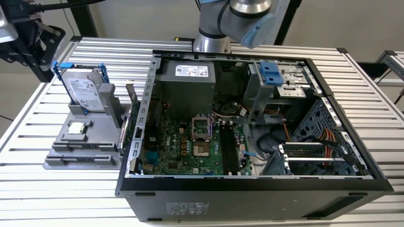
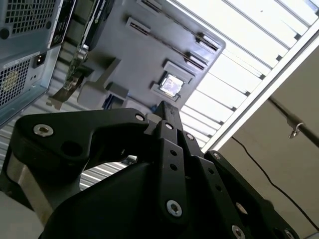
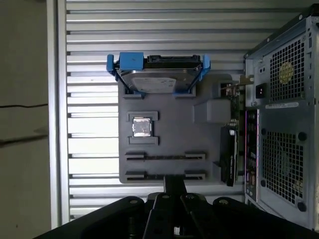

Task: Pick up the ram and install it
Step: 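Pick up the ram and move it above insertion slot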

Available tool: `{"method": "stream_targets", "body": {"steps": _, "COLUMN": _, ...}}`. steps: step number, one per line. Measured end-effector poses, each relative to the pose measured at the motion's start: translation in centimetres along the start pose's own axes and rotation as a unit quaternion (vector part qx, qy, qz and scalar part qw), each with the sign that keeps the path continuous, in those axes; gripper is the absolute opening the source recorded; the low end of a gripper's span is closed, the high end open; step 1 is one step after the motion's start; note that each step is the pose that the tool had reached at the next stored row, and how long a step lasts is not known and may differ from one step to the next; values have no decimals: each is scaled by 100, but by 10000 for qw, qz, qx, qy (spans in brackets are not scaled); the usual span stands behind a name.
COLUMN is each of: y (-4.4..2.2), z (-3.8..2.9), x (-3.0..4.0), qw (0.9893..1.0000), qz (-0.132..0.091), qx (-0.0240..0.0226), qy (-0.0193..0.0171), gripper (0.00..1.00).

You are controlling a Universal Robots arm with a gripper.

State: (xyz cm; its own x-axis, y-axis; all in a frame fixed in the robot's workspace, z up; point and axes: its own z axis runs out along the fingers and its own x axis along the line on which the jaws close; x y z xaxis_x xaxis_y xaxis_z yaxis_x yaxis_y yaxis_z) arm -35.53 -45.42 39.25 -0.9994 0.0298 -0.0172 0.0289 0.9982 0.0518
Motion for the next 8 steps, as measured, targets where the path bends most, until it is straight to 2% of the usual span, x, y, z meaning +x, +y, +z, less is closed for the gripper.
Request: {"method": "stream_targets", "body": {"steps": 8, "y": -74, "z": -4, "x": 14, "qw": 10000, "qz": 0, "qx": -2, "qy": 0, "gripper": 0}}
